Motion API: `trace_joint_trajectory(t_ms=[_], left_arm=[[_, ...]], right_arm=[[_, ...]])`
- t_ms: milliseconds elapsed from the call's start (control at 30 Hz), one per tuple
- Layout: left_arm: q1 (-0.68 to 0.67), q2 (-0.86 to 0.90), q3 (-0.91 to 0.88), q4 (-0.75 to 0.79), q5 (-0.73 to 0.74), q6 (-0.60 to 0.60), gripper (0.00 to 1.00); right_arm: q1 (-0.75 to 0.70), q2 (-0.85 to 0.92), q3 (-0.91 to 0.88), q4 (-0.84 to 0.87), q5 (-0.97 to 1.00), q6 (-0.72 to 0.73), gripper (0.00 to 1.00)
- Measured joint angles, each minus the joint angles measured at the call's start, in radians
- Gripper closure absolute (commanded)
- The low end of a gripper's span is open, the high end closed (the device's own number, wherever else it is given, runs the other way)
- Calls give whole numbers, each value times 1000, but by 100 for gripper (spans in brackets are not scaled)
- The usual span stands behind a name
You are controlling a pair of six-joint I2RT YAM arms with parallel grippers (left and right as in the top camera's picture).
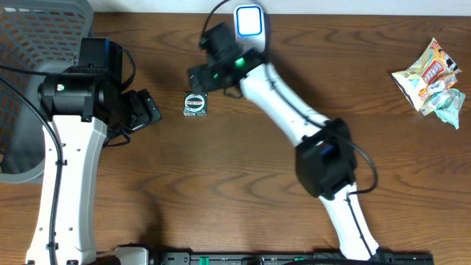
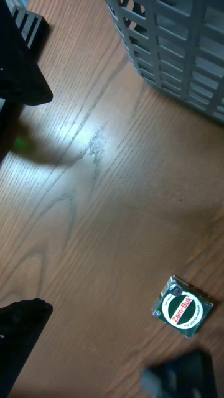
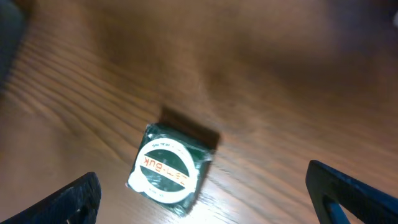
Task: Scan the item barcode
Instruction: 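Move the right gripper left over the black Zam-Buk tin, then lower the right gripper and grasp the Zam-Buk tin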
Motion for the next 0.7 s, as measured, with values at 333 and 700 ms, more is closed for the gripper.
trace_joint_trajectory(t_ms=[333,700], left_arm=[[0,0,0,0,0,0,2],[0,0,0,0,0,0,2]], right_arm=[[43,102,-3,51,72,43,1],[101,111,-3,116,108,55,8]])
